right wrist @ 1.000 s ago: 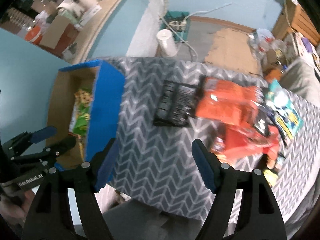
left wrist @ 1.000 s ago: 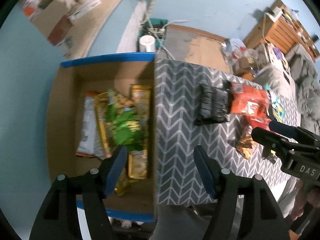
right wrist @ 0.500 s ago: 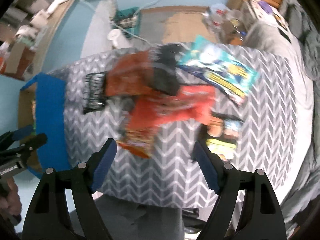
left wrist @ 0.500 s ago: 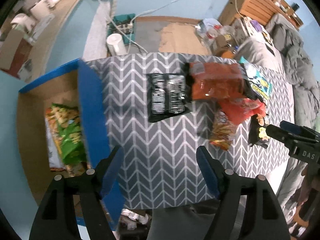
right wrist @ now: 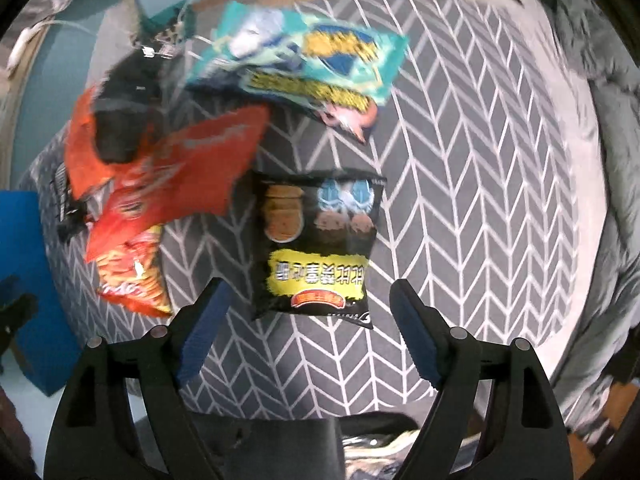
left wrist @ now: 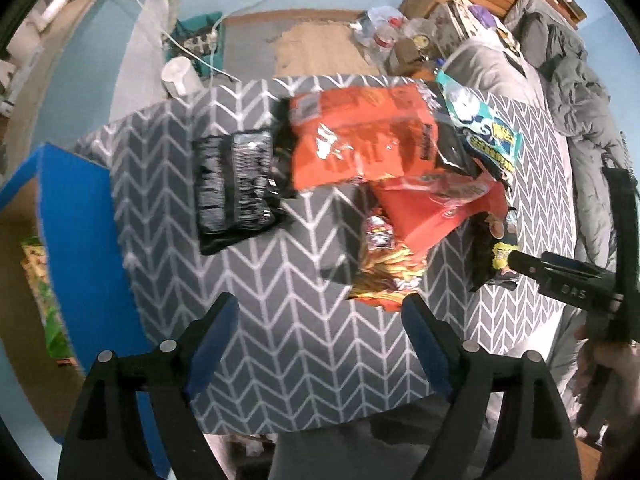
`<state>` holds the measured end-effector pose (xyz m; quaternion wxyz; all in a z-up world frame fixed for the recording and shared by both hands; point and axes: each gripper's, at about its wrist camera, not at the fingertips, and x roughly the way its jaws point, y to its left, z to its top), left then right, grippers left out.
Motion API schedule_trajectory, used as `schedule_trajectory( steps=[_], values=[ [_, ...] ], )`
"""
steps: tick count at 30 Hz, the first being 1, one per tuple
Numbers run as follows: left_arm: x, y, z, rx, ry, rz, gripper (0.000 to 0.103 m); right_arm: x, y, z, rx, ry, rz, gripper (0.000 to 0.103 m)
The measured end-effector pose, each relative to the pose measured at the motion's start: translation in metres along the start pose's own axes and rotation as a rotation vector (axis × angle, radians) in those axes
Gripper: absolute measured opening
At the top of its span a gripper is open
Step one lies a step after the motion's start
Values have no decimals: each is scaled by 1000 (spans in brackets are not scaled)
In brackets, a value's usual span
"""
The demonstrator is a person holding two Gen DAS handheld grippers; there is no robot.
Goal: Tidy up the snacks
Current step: 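Move both open tools back over the remaining snacks on the table, then grasp the orange fries-snack bag with the left tool while the right tool grasps the black noodle-snack bag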
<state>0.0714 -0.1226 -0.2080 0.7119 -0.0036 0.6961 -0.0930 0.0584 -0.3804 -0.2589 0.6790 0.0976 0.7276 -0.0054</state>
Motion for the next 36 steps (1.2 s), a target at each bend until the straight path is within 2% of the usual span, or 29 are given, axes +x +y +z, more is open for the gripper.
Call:
schedule_trajectory(
  steps=[5,8,18,22,26,32,36],
  values=[
    [20,-9,3,-16,23,-7,87,17,-6,7,30,17,8,81],
    [31,-13,5,-30,36,-21,87,23,-4,10,39,18,-24,81],
    [61,-36,13,-21,79,0,87,59,9,19,93,31,-46,81],
    [75,-42,15,-54,81,2,87,76,14,22,90,27,-56,81],
    [88,-49,14,-80,102,15,87,84,24,17,34,4,-85,72],
    [108,-64,13,-64,130,30,88,83,23,7,-18,-8,-56,69],
    [122,-69,15,-66,134,43,88,81,3,-2,-12,-1,-14,69]
  ],
)
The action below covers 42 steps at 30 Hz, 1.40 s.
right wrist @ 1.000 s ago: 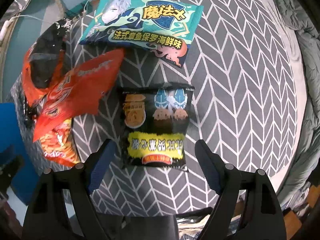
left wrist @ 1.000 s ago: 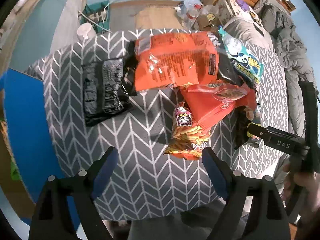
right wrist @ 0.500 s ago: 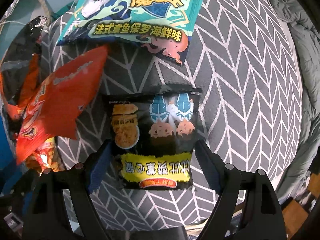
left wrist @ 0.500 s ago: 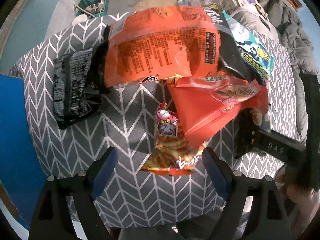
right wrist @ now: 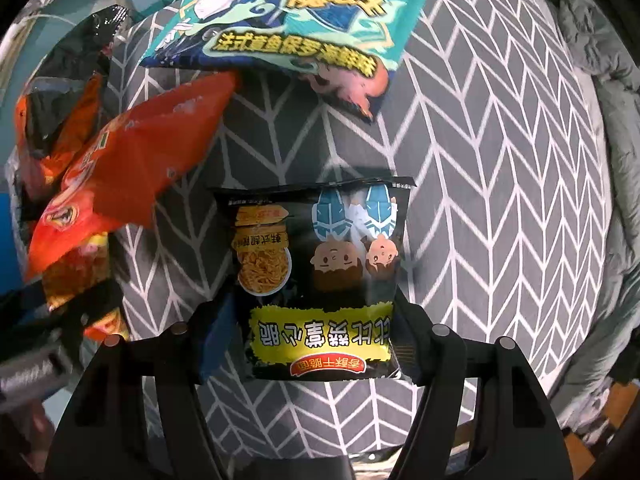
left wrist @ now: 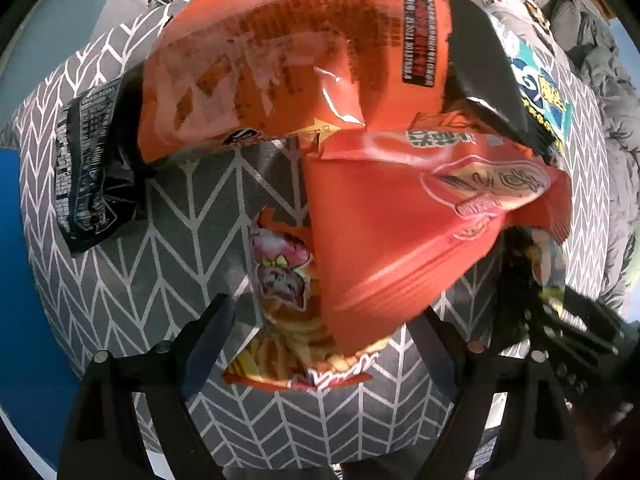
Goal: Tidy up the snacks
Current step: 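Grasp the orange fries-snack bag with the left tool while the right tool grasps the black noodle-snack bag, then carry both held bags up and over the cardboard box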
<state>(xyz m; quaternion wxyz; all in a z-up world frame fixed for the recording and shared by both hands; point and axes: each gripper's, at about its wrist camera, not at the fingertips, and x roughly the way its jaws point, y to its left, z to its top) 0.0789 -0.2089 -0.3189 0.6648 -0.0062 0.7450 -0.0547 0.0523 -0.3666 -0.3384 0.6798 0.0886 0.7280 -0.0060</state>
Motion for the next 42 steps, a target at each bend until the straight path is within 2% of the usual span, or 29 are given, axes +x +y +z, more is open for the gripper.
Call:
schedule_trajectory(
  steps=[1,7,9,14,19,25,32,42],
  values=[
    [1,0,0,-3,-12,-3,87,0,-3,-3,2,2,9,69],
    [-3,5,4,20,-42,-14,52,0,-16,-18,-24,-1,51,69],
    [-6,10,-1,24,-46,-18,45,-2,-18,-23,-43,-7,52,69],
    [-6,26,-15,16,-34,-28,43,-5,-23,-39,-83,-15,68,69],
    [-7,45,-34,0,-32,-33,42,-6,-16,-33,-113,-25,83,69],
    [-15,68,-52,-20,-52,-42,42,-32,-4,-38,-159,-50,93,69],
    [-44,94,-64,-26,-118,-44,41,-60,18,-43,-212,-79,103,69],
    [-121,126,-77,1,-196,-24,41,-108,75,-48,-283,-119,133,69]
  ],
)
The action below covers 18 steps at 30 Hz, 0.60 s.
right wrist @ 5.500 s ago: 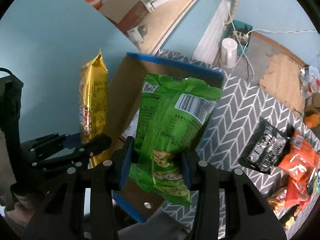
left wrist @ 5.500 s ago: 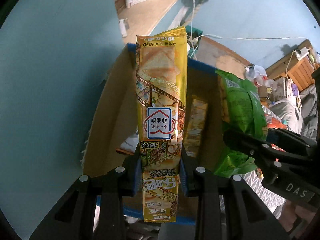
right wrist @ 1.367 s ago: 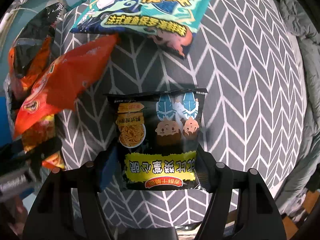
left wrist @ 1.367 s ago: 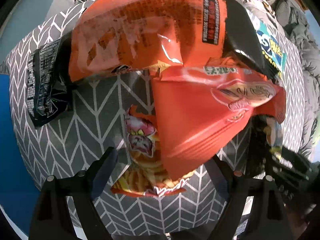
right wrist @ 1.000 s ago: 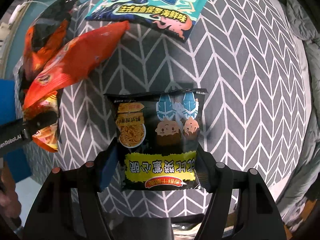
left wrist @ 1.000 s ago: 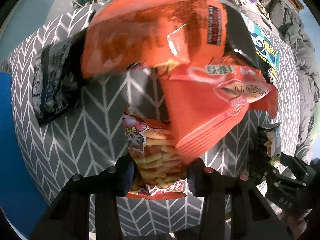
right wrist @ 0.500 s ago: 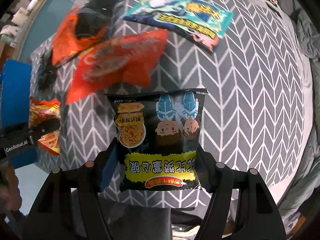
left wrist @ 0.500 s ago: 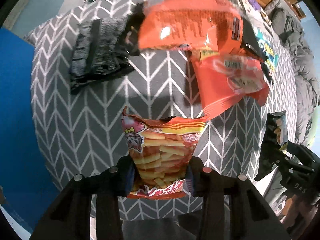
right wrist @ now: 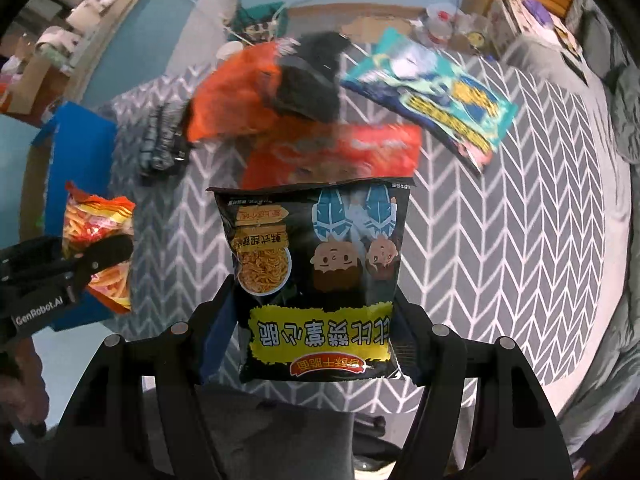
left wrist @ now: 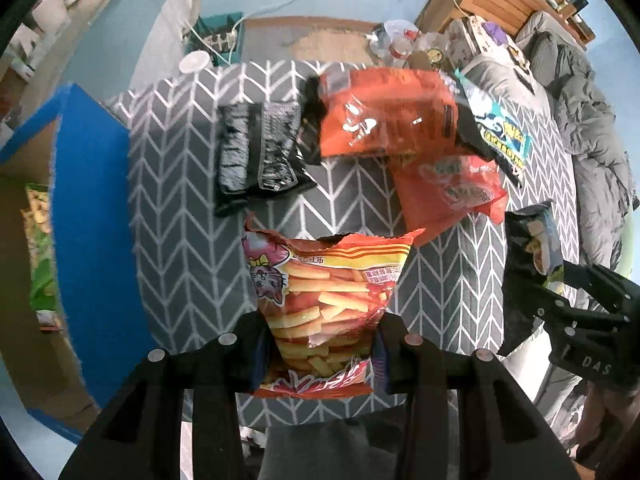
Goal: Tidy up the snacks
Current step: 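Carry both held bags up and over the cardboard box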
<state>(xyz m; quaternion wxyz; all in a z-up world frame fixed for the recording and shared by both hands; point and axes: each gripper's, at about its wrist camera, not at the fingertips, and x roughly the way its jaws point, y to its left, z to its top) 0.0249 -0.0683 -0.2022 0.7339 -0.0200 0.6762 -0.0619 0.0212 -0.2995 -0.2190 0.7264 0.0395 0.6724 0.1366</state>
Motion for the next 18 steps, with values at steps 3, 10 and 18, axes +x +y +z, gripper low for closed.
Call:
schedule_trajectory(
  steps=[3,10,18],
  values=[
    [-9,-1,1,-20,-20,-4,41,-7,16,7,-23,-12,12,69],
    [-32,10,4,-62,-74,9,41,-18,56,24,-98,-35,35,69],
    [-60,45,-1,-126,-114,23,41,-28,99,43,-191,-55,57,69]
  ],
)
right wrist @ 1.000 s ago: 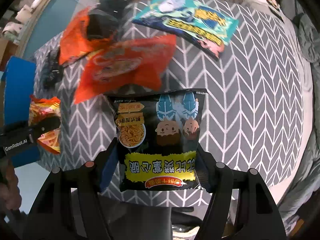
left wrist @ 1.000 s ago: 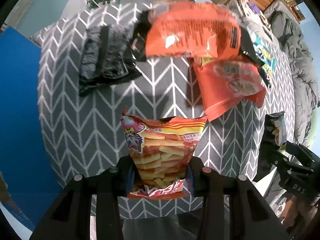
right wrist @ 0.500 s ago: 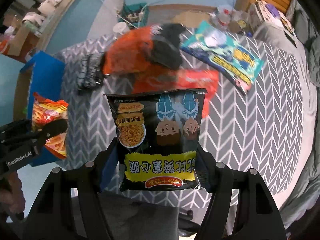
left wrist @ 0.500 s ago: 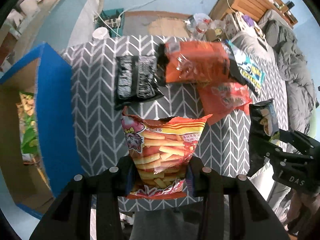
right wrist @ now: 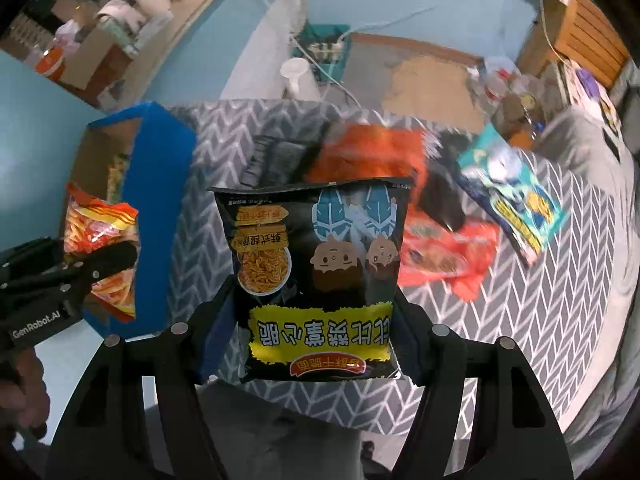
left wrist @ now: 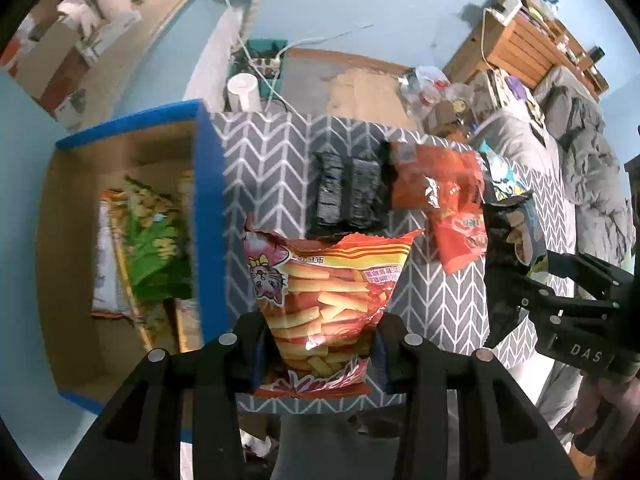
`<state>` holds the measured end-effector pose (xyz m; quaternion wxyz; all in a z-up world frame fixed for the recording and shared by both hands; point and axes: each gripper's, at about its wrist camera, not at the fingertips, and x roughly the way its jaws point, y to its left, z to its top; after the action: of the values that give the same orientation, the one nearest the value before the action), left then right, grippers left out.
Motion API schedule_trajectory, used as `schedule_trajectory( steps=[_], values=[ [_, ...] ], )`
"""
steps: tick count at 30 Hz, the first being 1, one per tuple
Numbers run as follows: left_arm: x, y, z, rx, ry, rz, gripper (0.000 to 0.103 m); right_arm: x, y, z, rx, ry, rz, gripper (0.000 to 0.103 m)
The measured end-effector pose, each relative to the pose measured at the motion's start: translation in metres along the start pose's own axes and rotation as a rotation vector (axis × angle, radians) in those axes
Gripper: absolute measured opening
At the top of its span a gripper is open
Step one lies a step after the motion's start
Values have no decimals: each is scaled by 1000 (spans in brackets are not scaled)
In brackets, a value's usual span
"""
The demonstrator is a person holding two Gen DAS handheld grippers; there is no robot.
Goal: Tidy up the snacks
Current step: 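Carry both held bags up and over the cardboard box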
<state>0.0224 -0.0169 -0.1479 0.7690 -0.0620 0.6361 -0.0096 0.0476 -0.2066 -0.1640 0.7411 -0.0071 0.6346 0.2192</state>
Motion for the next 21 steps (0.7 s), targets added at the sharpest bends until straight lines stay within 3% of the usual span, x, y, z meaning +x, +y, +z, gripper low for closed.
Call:
schedule_trajectory(
  steps=[21],
  values=[
    [-39,108,-1,-186,-65,39,41,10,133,61,-241,-21,98,69]
  ],
)
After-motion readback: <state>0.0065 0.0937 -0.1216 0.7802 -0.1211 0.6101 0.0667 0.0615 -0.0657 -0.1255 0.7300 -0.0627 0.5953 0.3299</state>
